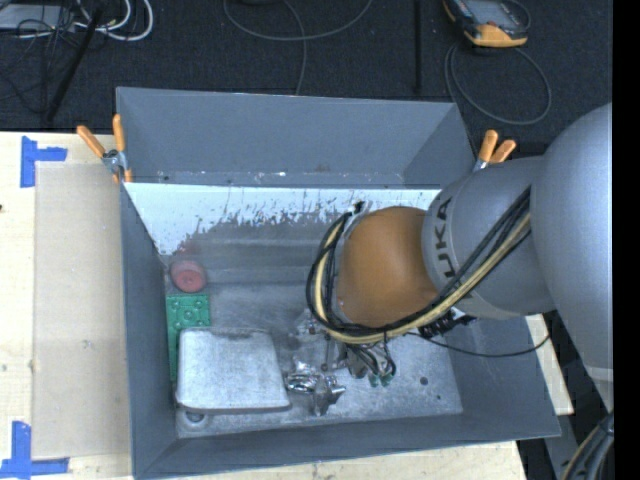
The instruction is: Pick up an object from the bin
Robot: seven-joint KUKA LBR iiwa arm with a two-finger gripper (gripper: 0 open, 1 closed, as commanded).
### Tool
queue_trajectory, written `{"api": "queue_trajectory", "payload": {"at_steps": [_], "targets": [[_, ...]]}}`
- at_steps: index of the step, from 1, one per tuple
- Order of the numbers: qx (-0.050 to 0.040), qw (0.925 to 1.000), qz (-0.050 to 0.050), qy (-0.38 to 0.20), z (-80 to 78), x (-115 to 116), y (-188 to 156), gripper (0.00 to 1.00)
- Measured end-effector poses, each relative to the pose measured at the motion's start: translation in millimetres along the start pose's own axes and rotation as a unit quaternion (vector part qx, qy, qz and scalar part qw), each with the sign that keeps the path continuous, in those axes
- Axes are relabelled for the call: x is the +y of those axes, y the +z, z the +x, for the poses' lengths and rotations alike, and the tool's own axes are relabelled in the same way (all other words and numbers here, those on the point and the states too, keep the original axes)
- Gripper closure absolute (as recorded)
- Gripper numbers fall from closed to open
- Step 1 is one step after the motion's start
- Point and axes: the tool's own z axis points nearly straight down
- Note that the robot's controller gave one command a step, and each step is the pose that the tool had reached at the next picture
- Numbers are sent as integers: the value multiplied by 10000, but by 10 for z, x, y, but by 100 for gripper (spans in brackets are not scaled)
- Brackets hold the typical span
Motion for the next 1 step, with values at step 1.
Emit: {"api": "queue_trajectory", "payload": {"at_steps": [1], "targets": [[-45, 10000, -7, 22, -30, 0, -52, 100]]}}
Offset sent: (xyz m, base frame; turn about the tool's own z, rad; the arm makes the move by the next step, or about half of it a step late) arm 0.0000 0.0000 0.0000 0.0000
